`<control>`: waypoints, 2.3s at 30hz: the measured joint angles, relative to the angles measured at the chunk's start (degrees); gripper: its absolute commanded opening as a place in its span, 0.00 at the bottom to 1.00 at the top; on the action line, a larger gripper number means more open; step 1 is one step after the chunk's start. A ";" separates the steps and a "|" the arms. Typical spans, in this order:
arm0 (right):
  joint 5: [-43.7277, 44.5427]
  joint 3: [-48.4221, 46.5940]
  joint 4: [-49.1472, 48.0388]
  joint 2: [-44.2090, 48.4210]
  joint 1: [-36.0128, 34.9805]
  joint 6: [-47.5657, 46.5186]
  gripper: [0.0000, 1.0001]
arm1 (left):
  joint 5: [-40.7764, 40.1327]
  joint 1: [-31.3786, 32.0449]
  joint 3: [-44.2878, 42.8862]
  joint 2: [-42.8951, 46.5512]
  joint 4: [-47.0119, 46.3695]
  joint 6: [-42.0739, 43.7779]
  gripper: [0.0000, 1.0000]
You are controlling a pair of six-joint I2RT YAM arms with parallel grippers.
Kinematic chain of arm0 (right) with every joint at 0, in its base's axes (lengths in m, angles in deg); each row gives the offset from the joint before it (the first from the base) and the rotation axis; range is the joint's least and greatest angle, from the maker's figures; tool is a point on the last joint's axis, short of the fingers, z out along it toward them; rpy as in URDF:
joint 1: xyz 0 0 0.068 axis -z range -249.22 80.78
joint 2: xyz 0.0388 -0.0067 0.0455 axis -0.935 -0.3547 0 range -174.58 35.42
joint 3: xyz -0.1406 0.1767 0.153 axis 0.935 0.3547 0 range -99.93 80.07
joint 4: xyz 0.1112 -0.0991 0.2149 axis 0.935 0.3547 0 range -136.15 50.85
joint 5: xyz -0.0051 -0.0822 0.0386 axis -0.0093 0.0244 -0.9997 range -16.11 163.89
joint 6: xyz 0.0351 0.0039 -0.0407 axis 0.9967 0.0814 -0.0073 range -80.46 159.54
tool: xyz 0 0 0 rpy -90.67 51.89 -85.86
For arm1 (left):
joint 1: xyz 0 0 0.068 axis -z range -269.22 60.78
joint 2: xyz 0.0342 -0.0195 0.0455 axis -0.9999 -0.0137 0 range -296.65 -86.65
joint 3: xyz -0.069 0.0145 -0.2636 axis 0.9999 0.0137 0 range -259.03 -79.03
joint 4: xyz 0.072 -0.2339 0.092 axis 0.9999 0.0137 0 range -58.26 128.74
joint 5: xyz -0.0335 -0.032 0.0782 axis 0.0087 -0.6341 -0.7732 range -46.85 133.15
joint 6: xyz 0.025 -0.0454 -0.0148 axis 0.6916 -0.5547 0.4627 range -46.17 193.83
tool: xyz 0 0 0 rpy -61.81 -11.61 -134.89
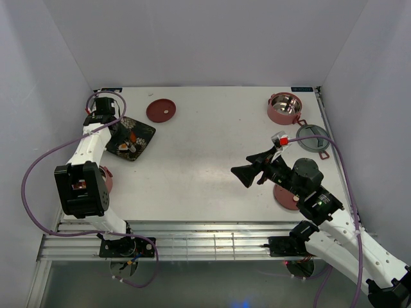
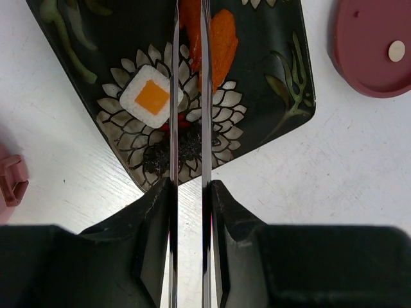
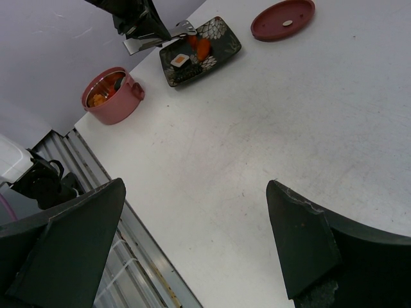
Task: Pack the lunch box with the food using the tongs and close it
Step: Pick up the fake food from the plate, then place the fake food in the packing box.
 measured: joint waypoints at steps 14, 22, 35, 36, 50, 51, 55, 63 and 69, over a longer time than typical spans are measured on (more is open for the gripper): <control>-0.07 0.00 0.00 -0.35 0.00 0.02 0.96 | -2.54 0.00 -2.21 3.37 3.91 1.92 0.00; -0.26 0.00 0.02 -1.20 0.00 -0.04 0.95 | -5.64 -3.23 -0.66 15.02 8.11 4.13 0.00; -1.07 0.00 -0.44 -5.29 -0.76 0.02 0.95 | -9.57 -9.20 14.69 34.36 15.69 5.25 0.00; -1.09 0.00 -0.52 -5.51 -0.76 0.02 0.95 | -9.64 -9.20 15.23 34.86 15.74 5.18 0.00; -2.14 0.00 -2.03 -7.13 -0.76 0.28 0.95 | -13.11 -9.33 17.99 38.73 20.44 2.49 0.00; -2.14 0.00 -2.12 -7.15 -0.76 0.28 0.95 | -13.14 -9.35 17.99 38.77 20.85 2.10 0.00; -2.16 0.00 -2.10 -7.39 -0.76 0.28 0.95 | -13.14 -9.35 18.08 38.69 22.51 0.39 0.00; -2.16 0.00 -2.08 -6.91 -0.76 0.28 0.95 | -13.35 -9.35 19.61 36.70 26.27 -3.43 0.03; -2.16 0.00 -2.08 -5.97 -0.76 0.28 0.95 | -13.55 -9.35 19.58 37.62 26.93 -4.26 0.25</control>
